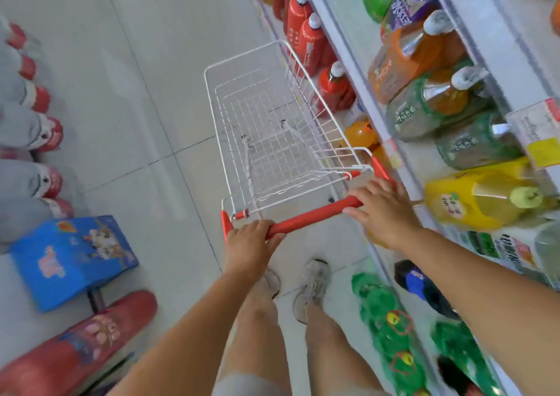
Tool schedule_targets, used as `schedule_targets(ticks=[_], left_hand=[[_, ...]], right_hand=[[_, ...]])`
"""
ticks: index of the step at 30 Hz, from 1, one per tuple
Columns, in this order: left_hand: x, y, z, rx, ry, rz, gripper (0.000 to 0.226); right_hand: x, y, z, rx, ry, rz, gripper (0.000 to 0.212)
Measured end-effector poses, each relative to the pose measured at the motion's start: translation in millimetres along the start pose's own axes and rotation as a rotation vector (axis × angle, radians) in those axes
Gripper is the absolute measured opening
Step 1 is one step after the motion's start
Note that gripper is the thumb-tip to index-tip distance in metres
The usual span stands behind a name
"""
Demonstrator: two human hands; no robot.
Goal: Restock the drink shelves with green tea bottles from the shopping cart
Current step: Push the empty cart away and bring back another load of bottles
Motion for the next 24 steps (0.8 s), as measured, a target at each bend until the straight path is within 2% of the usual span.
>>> schedule_targets(ticks=[2,5,7,13,16,18,21,24], left_hand=[[-0.3,-16.4,-3.6,0.000,0.032,0.007,0.040],[0.7,-40.0,-16.0,-0.007,0.100,0.035,0.050],[4.5,-53.9,-28.3,-0.022,0.156,0.063,0.046],[26.4,-98.4,-69.1,0.023,0.321,0.104,0.051],[42.4,-121.2,-95.1,0.102,0.401,0.046,0.053],[55.3,-138.4,-113.4,0.110,0.413,0.020,0.055],[81.9,-165.9,-141.9,0.089,0.369,0.013,0.057],[114.3,-190.6,-180.0,0.046,0.393,0.019,0.056]], right_hand=[[5.0,-9.4,4.2,0.026,0.031,-0.014,0.057],[16.8,-28.9,2.1,0.074,0.165,-0.019,0.055],[28.3,-44.0,-0.1,0.086,0.199,-0.026,0.055],[82.9,-84.1,-13.8,0.077,0.156,-0.074,0.062],[118.6,-104.5,-28.3,0.056,0.106,-0.082,0.053],[144.0,-120.2,-37.8,0.043,0.104,-0.094,0.048],[187.1,-139.9,-52.8,0.039,0.115,-0.089,0.053],[233.4,-162.1,-73.1,0.044,0.195,-0.088,0.057]])
Point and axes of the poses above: each hand's wrist, its own x-axis towards the middle knuckle, its own z-axis out of the palm, y = z × x, the point moved 5 cm from there along x, towards the middle knuckle, and after that the axes turned 8 degrees about -x, right-handed, at the moved point
